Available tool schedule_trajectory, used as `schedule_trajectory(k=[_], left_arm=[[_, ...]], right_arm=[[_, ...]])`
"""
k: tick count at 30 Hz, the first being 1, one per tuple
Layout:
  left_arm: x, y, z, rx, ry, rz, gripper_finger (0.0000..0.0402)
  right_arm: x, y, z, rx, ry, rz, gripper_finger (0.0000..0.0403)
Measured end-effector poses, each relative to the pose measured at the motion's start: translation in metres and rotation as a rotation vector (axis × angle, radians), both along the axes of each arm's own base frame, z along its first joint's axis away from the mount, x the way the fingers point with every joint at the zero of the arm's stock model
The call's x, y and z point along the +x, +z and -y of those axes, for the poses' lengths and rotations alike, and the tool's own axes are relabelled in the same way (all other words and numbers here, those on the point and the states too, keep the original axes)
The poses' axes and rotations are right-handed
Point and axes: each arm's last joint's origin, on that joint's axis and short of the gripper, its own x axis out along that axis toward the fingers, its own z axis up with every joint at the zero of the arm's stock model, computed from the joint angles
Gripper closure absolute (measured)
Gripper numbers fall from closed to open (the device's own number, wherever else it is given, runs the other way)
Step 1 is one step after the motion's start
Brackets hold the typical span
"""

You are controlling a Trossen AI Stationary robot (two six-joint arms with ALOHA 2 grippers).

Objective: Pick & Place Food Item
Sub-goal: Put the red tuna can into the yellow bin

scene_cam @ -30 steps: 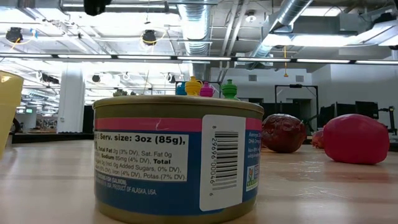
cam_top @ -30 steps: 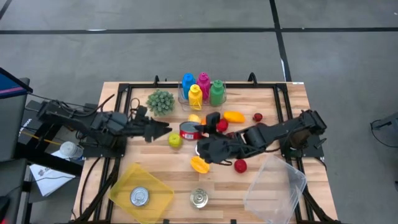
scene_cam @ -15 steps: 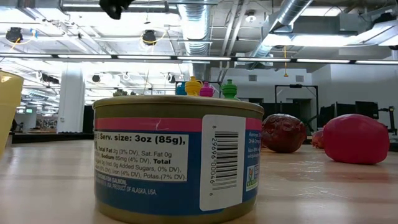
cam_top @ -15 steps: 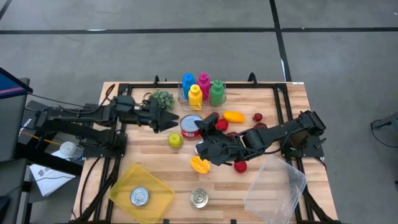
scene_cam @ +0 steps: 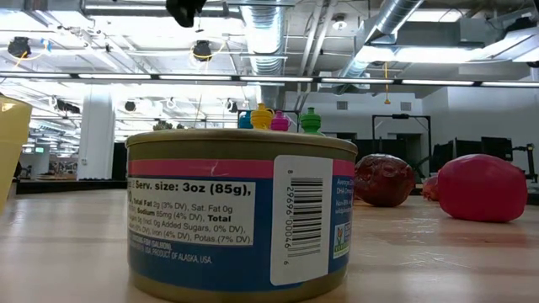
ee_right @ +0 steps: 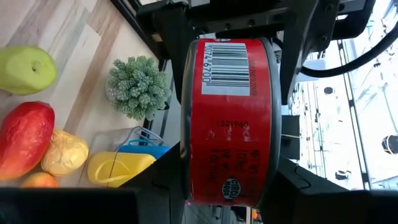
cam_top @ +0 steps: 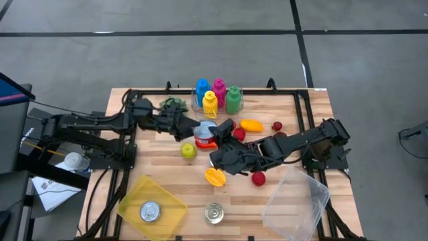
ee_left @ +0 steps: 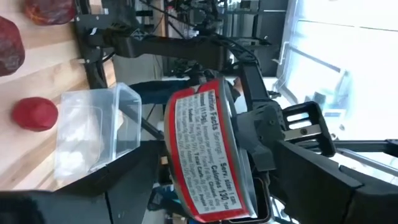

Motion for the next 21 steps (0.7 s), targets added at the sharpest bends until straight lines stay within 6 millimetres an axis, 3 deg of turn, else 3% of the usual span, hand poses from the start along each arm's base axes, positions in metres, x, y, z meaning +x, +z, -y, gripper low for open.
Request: schedule_trajectory(k=[4, 13, 19, 21], left_arm=[[-0.0001, -0.0007, -0.0002, -0.003, -0.031, -0.008, 0.0134], [0.0014, -0.0027, 0.0009, -0.043, -0.071, -0.022, 0.0255], [0.0013, -0.0025, 0.0009, -0.068, -0.072, -0.024, 0.0257], [0.0007, -0.0017, 0.0009, -0.069, -0.073, -0.019, 0.0257]], right_arm=[[0.0008, -0.0003, 0.003, 0.002, -0.007, -0.002, 0.0267], [0.0014, -0.0005, 0.007, -0.006, 0.002, -0.025, 0.0267], [0.002, 0.0002, 0.0067, 0.027, -0.01, 0.013, 0.0267], [0.0033, 0.0022, 0.006, 0.079, -0.026, 0.081, 0.0248]])
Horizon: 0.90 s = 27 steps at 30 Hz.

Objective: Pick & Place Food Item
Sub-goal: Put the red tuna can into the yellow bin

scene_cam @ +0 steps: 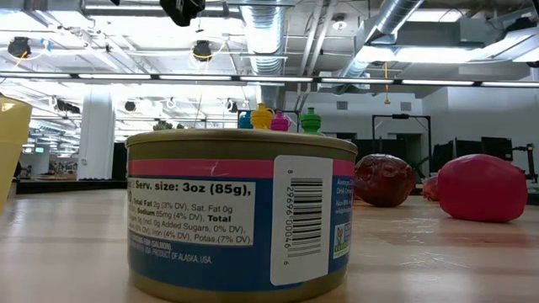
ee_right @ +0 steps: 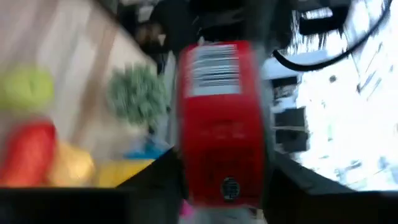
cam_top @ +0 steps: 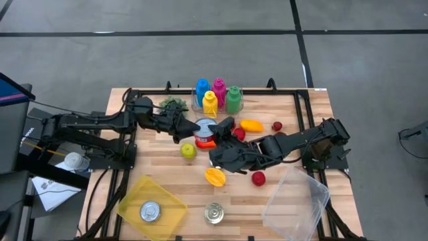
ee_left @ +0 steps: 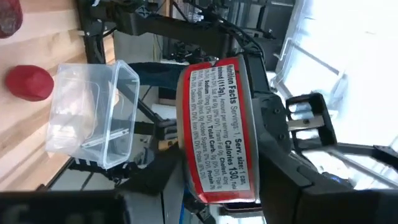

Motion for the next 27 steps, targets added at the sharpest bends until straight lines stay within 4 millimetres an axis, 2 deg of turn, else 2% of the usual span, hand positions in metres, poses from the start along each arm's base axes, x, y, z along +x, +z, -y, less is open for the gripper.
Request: schedule_trajectory(k=[6, 8, 12, 16, 21, 24, 27], left_arm=[[-0.005, 0.007, -0.006, 0.103, -0.002, 0.065, 0.0264], [-0.009, 0.009, -0.01, 0.132, 0.0, 0.075, 0.0266], [-0.017, 0.009, -0.007, 0.211, -0.078, 0.068, 0.0266], [-0.037, 0.006, 0.007, 0.289, -0.238, -0.011, 0.0266], [-0.073, -0.024, 0.03, 0.374, -0.382, -0.367, 0.0266], [-0.096, -0.038, 0.046, 0.455, -0.464, -0.549, 0.0266], [-0.108, -0.046, 0.062, 0.513, -0.51, -0.666, 0.0266]], right_arm=[[-0.012, 0.019, -0.008, 0.281, -0.046, 0.294, 0.0053], [-0.022, 0.026, -0.012, 0.349, -0.059, 0.35, 0.002], [-0.046, 0.037, -0.021, 0.468, -0.061, 0.405, 0.0045], [-0.069, 0.043, -0.032, 0.572, -0.072, 0.441, 0.0078], [-0.091, 0.044, -0.038, 0.657, -0.108, 0.462, 0.0091], [-0.094, 0.041, -0.038, 0.666, -0.132, 0.453, 0.0091], [-0.094, 0.039, -0.036, 0.669, -0.154, 0.453, 0.0091]])
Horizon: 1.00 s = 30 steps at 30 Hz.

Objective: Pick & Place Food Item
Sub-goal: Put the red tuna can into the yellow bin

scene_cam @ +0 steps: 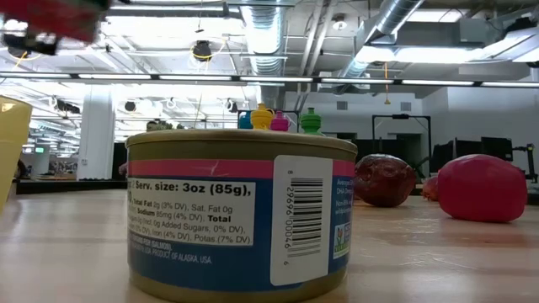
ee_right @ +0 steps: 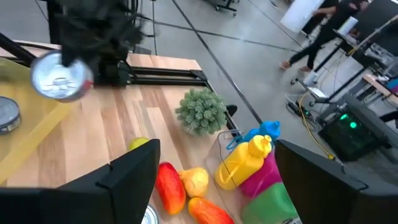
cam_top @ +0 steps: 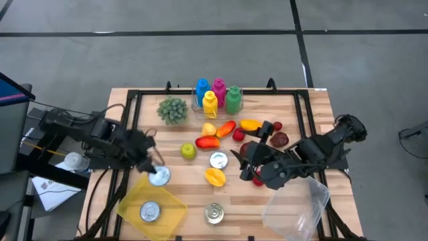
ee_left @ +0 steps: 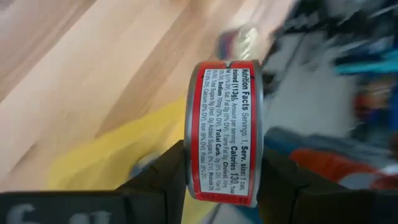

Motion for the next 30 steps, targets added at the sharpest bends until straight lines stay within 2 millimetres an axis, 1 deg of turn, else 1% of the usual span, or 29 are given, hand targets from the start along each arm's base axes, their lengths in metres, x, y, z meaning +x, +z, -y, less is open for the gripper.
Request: schedule_trajectory(k=[2, 7, 10, 18, 23, 30], left_arm=[[-0.003, -0.002, 0.012, 0.019, -0.028, -0.028, 0.0266], [-0.008, -0.008, 0.045, 0.024, -0.165, -0.08, 0.0266], [-0.01, -0.016, 0.062, 0.061, -0.212, -0.134, 0.0266], [-0.002, -0.034, 0.104, 0.124, -0.369, -0.129, 0.0266], [0.008, -0.045, 0.121, 0.156, -0.426, -0.098, 0.0266], [0.032, -0.061, 0.131, 0.226, -0.458, -0.027, 0.0266]], right_arm=[[0.002, -0.001, 0.002, 0.009, -0.013, 0.003, 0.0091], [0.003, -0.002, 0.006, 0.017, -0.03, 0.003, 0.0091], [0.004, -0.002, 0.008, 0.013, -0.035, -0.003, 0.0091], [0.004, -0.003, 0.009, 0.011, -0.036, -0.01, 0.0091], [0.004, -0.003, 0.009, 0.008, -0.035, -0.015, 0.0091], [0.004, -0.003, 0.008, 0.023, -0.019, -0.022, 0.0091]])
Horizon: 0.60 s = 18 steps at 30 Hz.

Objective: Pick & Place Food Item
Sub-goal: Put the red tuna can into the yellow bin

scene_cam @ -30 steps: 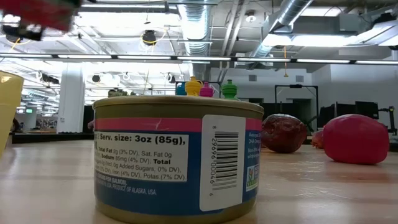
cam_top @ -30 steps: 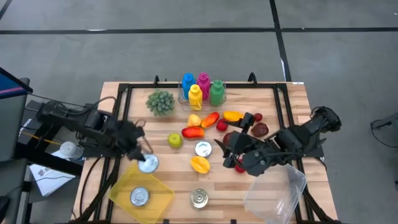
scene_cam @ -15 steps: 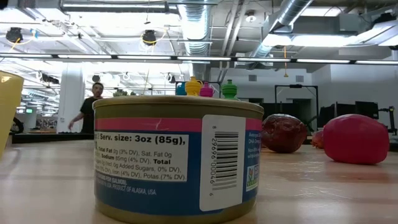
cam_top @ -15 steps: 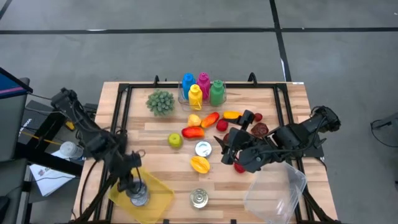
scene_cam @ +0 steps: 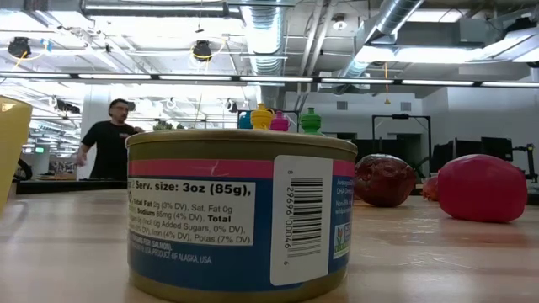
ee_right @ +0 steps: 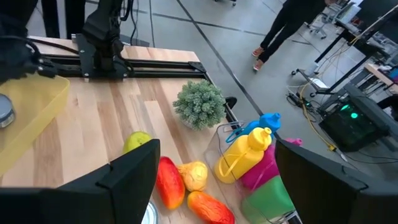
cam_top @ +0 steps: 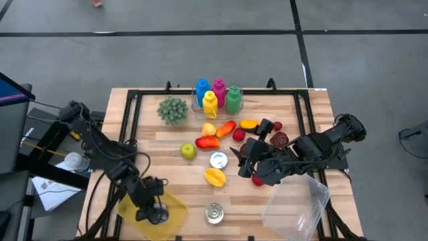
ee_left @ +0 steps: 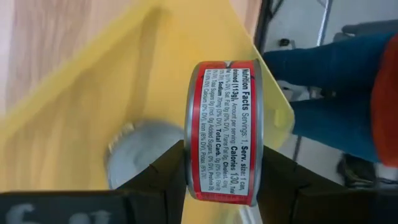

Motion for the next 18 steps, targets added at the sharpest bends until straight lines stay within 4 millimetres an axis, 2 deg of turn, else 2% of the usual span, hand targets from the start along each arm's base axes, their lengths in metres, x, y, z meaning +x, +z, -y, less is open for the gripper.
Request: schedule_trajectory(k=[5, 12, 18], left_arm=[[0.015, -0.007, 0.002, 0.031, -0.075, 0.077, 0.0266], [0.029, -0.013, -0.005, 0.086, -0.133, 0.137, 0.0266], [0.032, -0.029, -0.012, -0.02, -0.119, 0.124, 0.0266]], right_arm=[[-0.001, 0.0, -0.002, 0.002, 0.007, -0.001, 0.0091], [-0.001, -0.001, -0.003, 0.019, 0.029, -0.01, 0.0091], [-0.002, -0.001, -0.006, 0.019, 0.04, -0.011, 0.0091]])
